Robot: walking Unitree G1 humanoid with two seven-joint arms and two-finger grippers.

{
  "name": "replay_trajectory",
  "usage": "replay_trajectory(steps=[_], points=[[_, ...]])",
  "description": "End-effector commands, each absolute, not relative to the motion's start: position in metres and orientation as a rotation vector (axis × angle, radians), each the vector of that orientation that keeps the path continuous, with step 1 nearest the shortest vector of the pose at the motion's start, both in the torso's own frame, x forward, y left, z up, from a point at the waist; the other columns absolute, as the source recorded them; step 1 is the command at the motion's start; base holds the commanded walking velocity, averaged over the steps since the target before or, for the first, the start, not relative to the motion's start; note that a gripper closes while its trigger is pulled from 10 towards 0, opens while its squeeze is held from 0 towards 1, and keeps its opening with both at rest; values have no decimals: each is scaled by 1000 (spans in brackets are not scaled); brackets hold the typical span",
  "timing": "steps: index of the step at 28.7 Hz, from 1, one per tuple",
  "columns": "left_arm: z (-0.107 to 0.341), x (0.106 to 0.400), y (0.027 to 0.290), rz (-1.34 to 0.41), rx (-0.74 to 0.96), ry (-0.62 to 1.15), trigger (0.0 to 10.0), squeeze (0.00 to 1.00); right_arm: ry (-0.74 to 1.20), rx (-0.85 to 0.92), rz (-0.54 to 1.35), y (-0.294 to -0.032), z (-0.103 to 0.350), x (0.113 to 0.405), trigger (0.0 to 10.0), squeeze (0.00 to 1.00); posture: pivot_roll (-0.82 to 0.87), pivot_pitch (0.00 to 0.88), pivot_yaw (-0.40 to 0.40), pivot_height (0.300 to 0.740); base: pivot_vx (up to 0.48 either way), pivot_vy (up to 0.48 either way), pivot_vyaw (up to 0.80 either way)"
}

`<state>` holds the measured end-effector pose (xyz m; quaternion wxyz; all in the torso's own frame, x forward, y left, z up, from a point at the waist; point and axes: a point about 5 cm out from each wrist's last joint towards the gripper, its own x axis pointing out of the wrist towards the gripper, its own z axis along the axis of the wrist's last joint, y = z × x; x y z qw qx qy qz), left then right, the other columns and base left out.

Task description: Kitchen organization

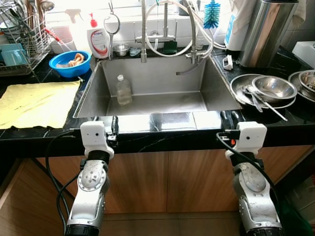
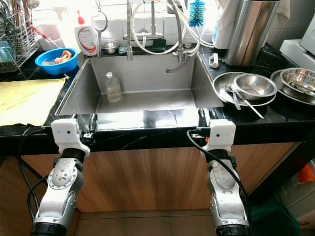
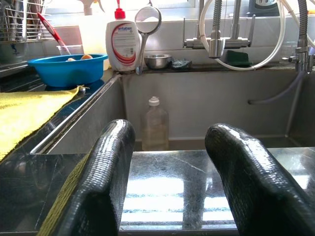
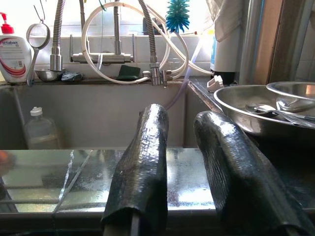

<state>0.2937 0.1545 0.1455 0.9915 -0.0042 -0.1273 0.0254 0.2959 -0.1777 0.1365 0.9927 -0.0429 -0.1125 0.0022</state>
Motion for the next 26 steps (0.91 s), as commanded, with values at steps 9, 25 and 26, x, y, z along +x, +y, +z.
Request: replay_trajectory(steps=[9,25,26], points=[[152,289,157,-25,-8,-313,10000,0,-244,-69,48,-171,141,297,10000,0,-127,0,74,740,0,0,0],[155,290,157,-32,-18,-328,10000,0,-255,-74,51,-173,144,298,10000,0,-131,0,72,740,0,0,0],[155,290,157,-33,-18,-329,10000,0,-256,-74,51,-172,144,298,10000,0,-131,0,72,740,0,0,0]])
